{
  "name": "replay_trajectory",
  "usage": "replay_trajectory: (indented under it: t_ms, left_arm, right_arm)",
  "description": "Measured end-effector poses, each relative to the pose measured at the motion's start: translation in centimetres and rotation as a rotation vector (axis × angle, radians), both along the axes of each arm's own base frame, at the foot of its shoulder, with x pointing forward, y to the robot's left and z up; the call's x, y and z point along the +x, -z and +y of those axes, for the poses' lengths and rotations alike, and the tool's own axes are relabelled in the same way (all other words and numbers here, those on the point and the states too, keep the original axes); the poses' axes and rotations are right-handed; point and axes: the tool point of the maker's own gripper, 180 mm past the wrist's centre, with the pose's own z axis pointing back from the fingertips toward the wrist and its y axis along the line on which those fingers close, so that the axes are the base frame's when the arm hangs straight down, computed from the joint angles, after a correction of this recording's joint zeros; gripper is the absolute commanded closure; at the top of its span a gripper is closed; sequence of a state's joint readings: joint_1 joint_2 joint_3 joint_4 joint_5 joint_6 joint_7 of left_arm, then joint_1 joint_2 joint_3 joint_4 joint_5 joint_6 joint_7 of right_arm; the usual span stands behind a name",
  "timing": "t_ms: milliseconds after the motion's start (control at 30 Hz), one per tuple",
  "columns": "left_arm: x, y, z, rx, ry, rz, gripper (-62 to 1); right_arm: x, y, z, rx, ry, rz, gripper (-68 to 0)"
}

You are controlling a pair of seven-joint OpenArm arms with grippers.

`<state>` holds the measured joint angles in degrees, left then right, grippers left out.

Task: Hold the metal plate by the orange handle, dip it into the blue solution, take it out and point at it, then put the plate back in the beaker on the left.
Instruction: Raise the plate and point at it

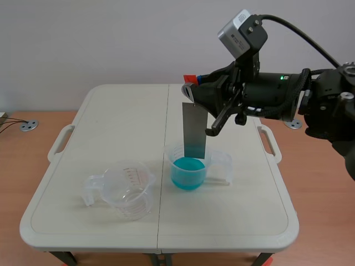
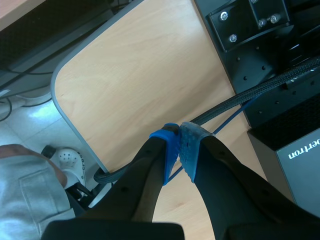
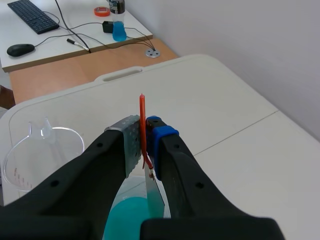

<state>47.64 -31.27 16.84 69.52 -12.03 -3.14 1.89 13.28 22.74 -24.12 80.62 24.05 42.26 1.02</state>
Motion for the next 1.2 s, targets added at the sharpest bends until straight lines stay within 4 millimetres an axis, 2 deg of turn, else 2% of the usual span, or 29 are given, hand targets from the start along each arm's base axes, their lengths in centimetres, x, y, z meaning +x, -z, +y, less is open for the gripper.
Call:
replay_trajectory:
  t_ms: [200,367,567,667,767,867,1000,1100,1200]
  left_arm:
    - [0.2,-0.1,0.2,0.006,-0.005,-0.006,-2.8]
    - [2.6,-1.8,3.0,0.079,-0.042,-0.089,-2.8]
    - [7.2,-6.5,8.0,0.204,-0.097,-0.253,-2.8]
    - [9.4,-9.6,10.6,0.283,-0.121,-0.347,-2.8]
    - [11.6,-12.8,12.2,0.329,-0.117,-0.440,-2.8]
    - [14.3,-16.0,12.0,0.319,-0.098,-0.574,-2.8]
    - [17.2,-19.4,10.3,0.272,-0.053,-0.736,-2.8]
    - [18.4,-20.7,8.0,0.193,0.020,-0.790,-2.8]
    - [18.9,-20.9,4.7,0.079,0.126,-0.778,-2.8]
  right_arm:
    - [-0.4,-1.8,0.0,0.023,-0.019,-0.034,-1.3]
    - [-0.7,-2.7,0.1,0.016,-0.032,-0.060,-1.3]
    - [-1.3,-4.3,0.5,0.037,-0.054,-0.084,-1.3]
    - [-1.5,-4.6,0.7,0.029,-0.062,-0.094,-1.3]
    - [-1.7,-5.2,0.9,0.034,-0.070,-0.111,-1.3]
    - [-1.7,-5.9,0.9,0.048,-0.068,-0.119,-1.3]
    - [-1.7,-6.0,0.8,0.048,-0.065,-0.105,-1.3]
    - [-1.9,-6.4,1.0,0.052,-0.071,-0.110,-1.3]
    - [-2.1,-7.0,1.1,0.056,-0.075,-0.112,-1.3]
